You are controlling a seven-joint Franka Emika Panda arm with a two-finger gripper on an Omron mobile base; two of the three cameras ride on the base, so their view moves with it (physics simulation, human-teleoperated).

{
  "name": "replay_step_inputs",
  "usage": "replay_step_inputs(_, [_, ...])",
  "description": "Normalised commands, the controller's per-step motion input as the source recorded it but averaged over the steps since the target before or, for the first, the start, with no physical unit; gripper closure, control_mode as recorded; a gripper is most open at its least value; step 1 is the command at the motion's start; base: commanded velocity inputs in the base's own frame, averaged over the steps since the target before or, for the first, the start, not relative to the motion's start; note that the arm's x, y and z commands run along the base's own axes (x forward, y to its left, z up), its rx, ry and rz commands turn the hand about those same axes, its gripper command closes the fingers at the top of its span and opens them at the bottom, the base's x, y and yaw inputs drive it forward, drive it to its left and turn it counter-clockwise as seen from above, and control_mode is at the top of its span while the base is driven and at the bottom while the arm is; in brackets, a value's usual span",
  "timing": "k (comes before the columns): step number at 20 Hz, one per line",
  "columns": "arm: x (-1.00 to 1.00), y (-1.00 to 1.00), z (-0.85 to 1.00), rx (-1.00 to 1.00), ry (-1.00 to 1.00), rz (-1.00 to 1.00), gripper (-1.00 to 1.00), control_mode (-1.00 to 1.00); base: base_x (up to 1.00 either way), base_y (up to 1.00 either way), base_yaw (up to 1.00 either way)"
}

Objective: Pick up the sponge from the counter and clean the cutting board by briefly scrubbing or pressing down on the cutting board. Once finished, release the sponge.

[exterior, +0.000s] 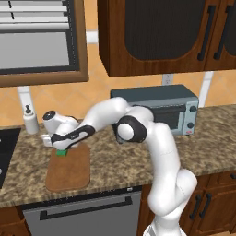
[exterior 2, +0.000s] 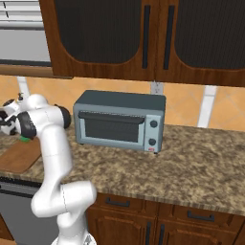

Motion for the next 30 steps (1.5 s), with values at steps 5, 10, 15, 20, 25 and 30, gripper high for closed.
replay_step_inputs(5, [0.00,-0.49,-0.17,-0.09,-0.13,0.00,1.00,-1.00,0.00,0.00,0.00])
replay_step_inputs(10, [0.03,-0.50,-0.33,-0.07,-0.04,0.00,1.00,-1.00,0.00,0.00,0.00])
replay_step_inputs(15, [0.00,-0.78,-0.16,-0.01,0.00,0.00,1.00,-1.00,0.00,0.00,0.00])
replay_step_inputs(20, [0.00,-0.89,-0.32,0.00,0.00,0.00,1.00,-1.00,0.00,0.00,0.00])
replay_step_inputs(25, [-0.02,-0.99,-0.58,0.00,-0.03,0.00,1.00,-1.00,0.00,0.00,0.00])
replay_step_inputs(30, [-0.19,-0.87,-0.76,-0.01,-0.05,0.00,1.00,-1.00,0.00,0.00,0.00])
